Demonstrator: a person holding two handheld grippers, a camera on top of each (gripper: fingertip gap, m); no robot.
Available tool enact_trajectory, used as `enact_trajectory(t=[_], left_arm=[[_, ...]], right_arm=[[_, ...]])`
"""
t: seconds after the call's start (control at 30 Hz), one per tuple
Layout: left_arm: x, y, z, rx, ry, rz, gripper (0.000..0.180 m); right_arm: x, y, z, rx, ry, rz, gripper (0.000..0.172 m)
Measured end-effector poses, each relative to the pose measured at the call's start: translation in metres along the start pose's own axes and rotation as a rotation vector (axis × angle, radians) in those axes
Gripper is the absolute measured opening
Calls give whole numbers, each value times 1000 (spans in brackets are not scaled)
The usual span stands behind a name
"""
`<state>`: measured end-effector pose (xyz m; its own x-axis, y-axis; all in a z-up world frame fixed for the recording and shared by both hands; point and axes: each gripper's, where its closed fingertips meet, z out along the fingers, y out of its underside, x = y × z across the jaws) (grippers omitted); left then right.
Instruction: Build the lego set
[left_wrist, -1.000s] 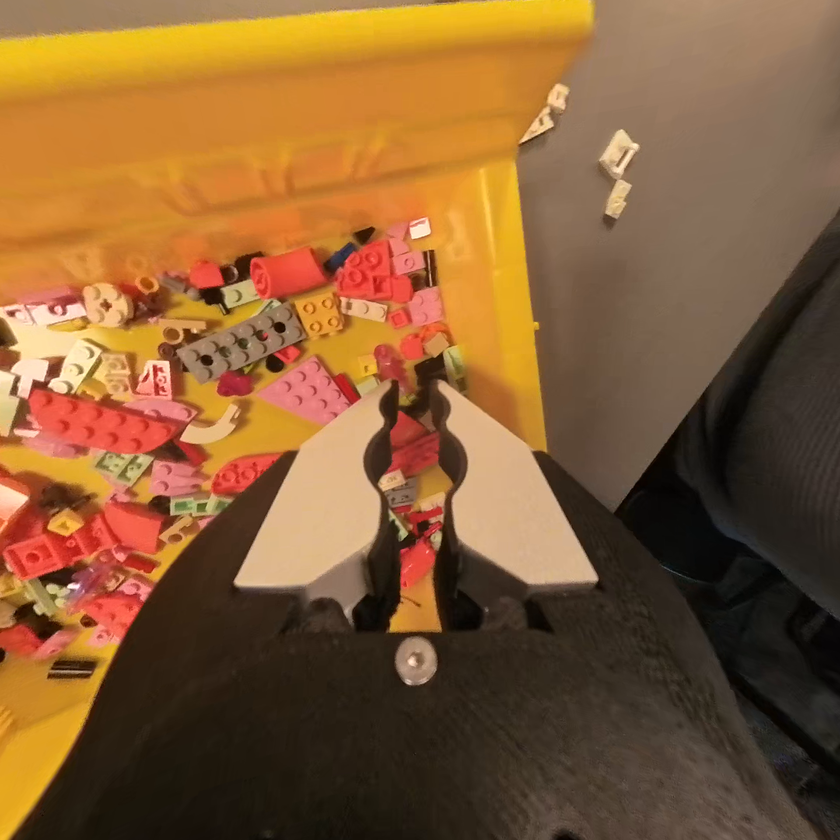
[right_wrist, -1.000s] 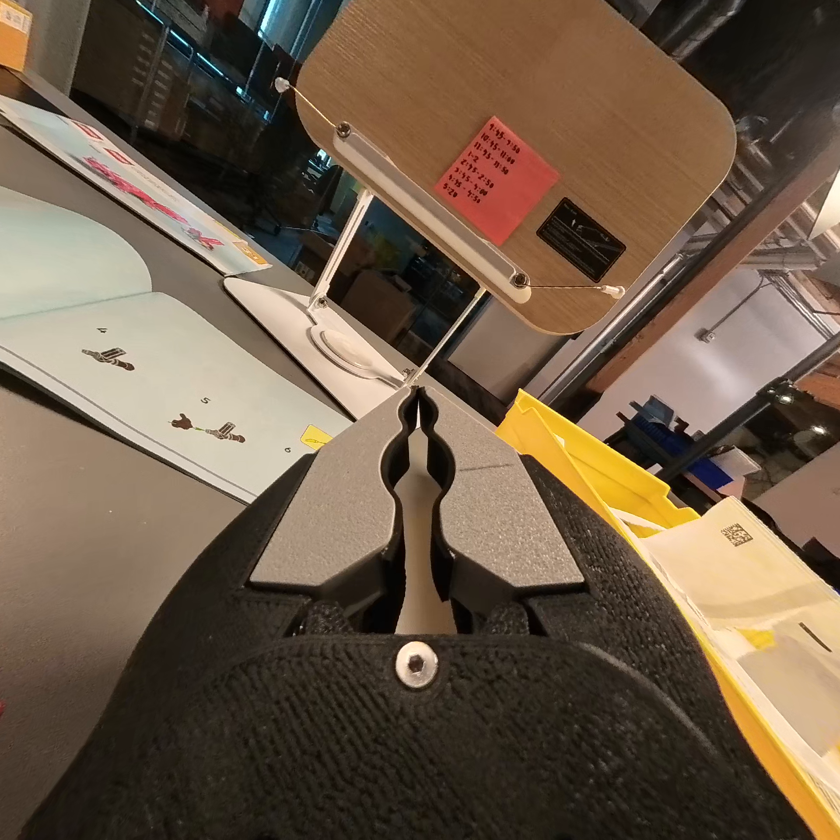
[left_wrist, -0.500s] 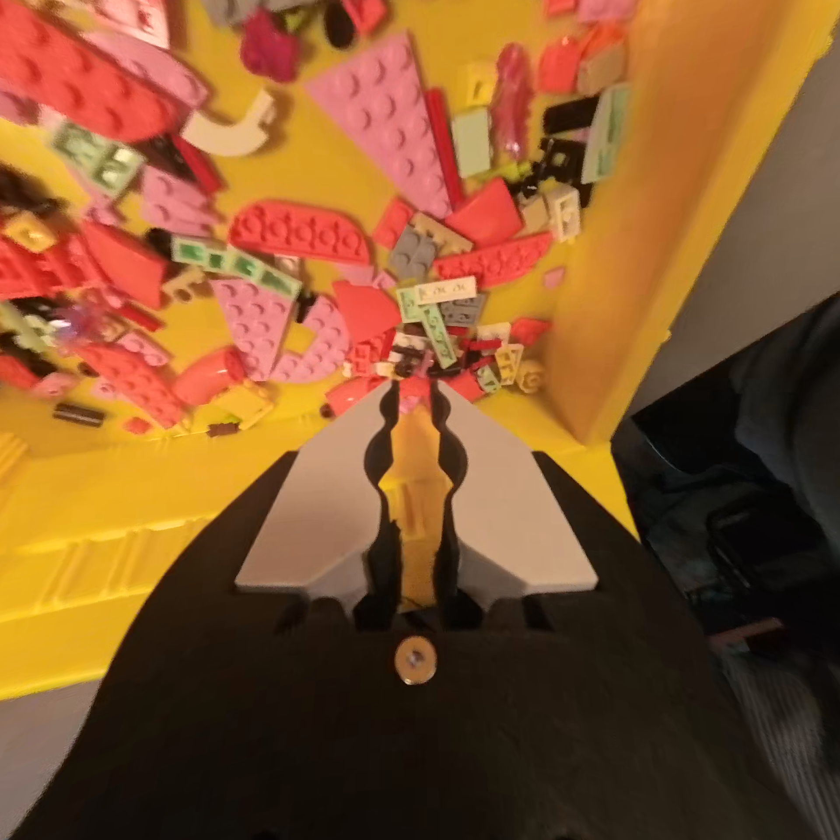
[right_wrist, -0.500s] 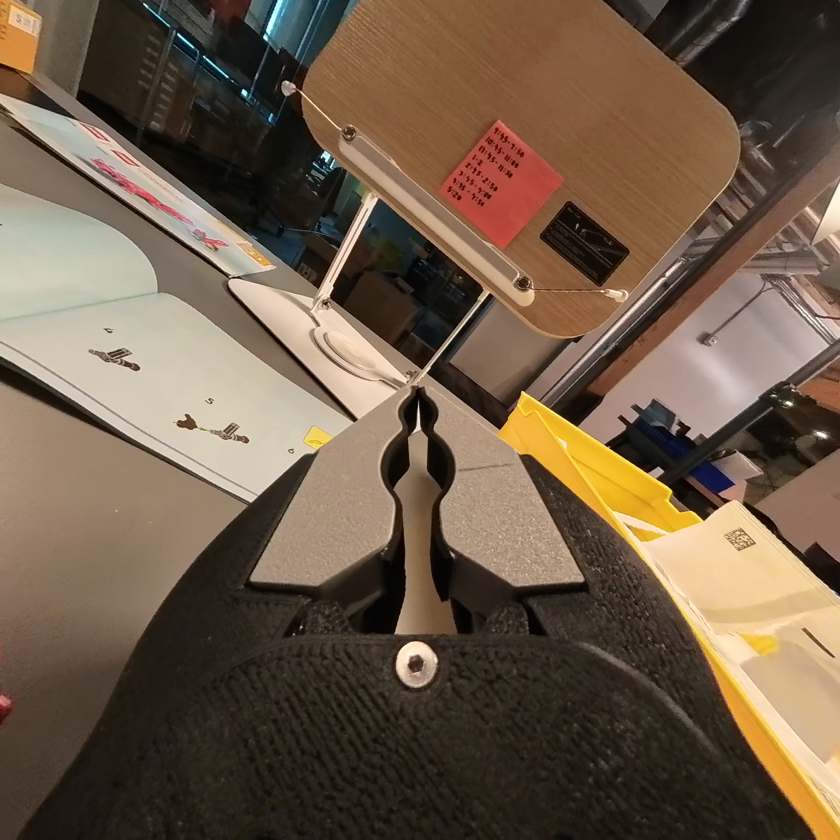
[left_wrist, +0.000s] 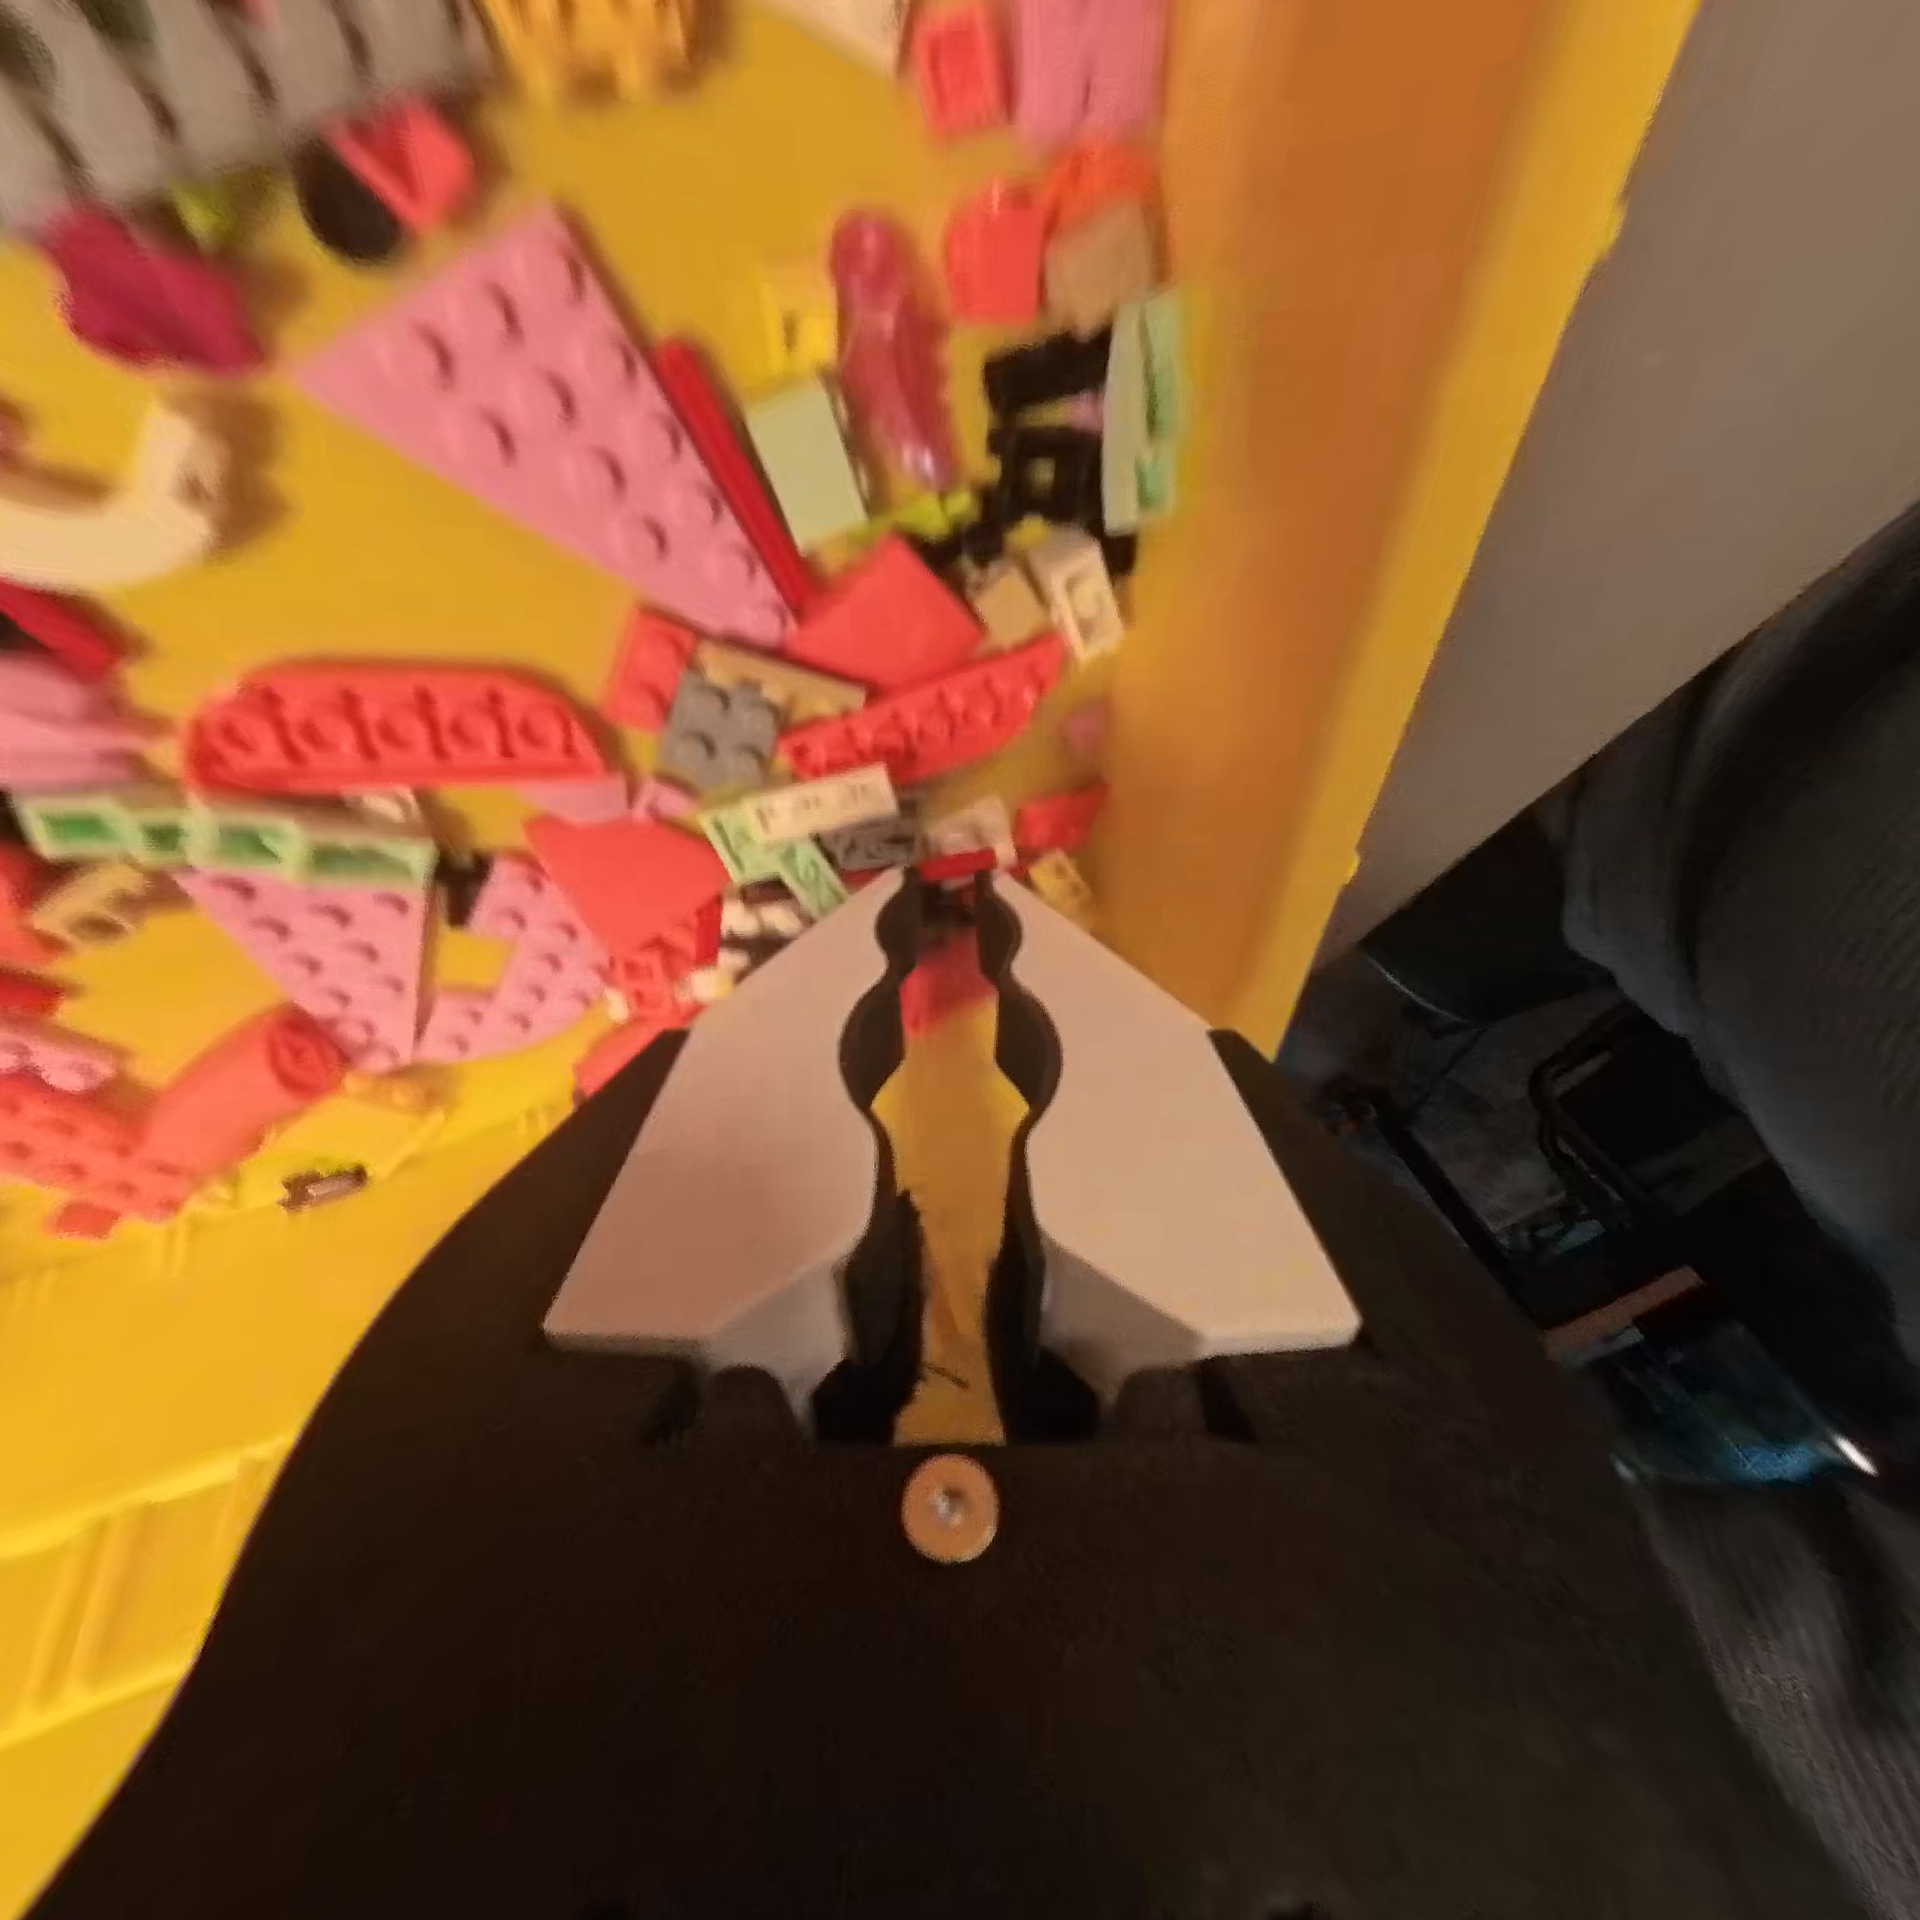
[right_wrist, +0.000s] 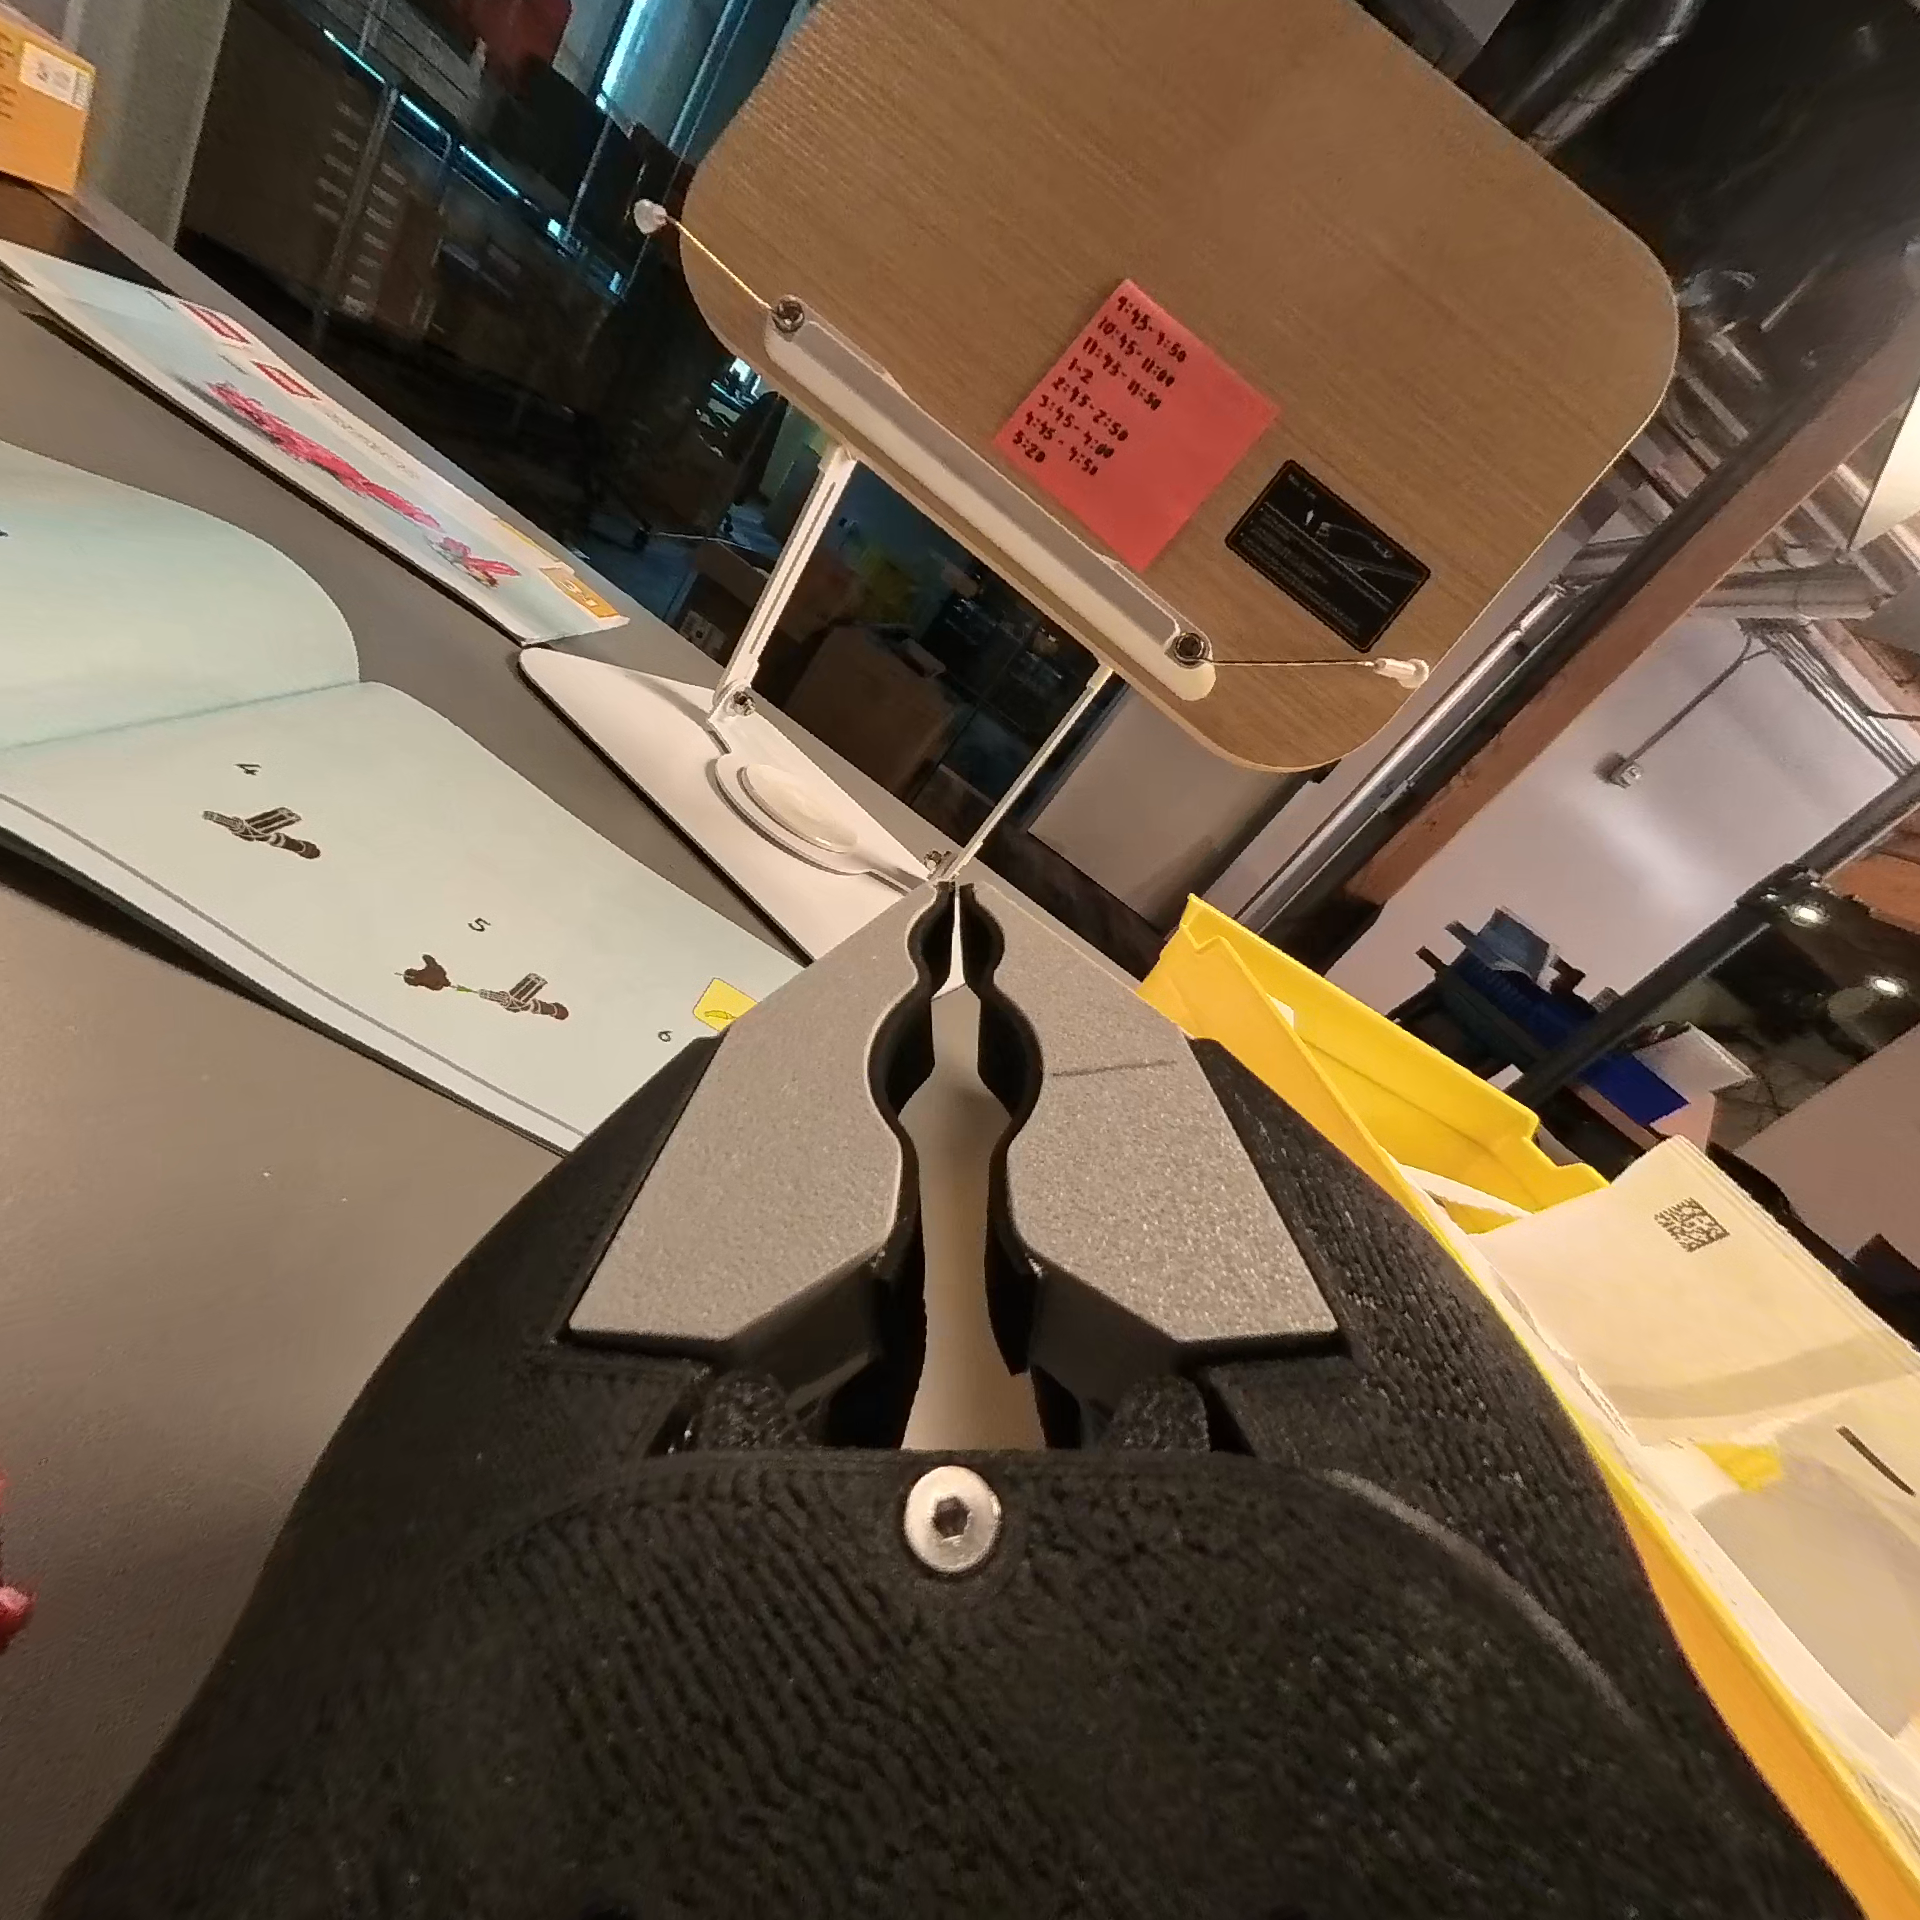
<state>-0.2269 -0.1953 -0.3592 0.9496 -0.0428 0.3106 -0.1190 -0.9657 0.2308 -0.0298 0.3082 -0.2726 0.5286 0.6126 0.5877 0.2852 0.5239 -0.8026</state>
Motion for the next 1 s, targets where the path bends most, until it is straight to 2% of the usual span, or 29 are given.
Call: enact_trajectory(t=[0.1,0.2,0.3,0.4,0.43,0.47,0.57,0.7,0.87,1.0], left_arm=[[-6,-29,-11,171,-26,-6,7],[-34,-43,-40,314,-145,-61,7],[-84,-39,-83,428,-359,-173,8],[-116,-25,-109,475,-383,-303,7],[-122,-23,-111,477,-361,-318,0],[-127,-21,-109,470,-350,-307,0],[-148,-4,-94,335,-400,-340,0],[-154,8,-71,208,-344,-387,0],[-184,26,-70,86,-512,-414,0],[-197,22,-78,112,-573,-397,0]], right_arm=[[-1,0,0,1,-6,-4,0],[-1,0,0,2,-6,-3,0],[-2,-1,0,2,-8,-3,0],[-3,-1,1,1,-13,-9,0],[-3,-1,1,0,-15,-11,0],[-4,-1,1,0,-16,-13,0],[-4,0,1,-1,-19,-17,0],[-6,0,1,-4,-23,-25,0],[-6,0,1,-4,-23,-27,0],[-6,0,1,-4,-24,-27,0]])
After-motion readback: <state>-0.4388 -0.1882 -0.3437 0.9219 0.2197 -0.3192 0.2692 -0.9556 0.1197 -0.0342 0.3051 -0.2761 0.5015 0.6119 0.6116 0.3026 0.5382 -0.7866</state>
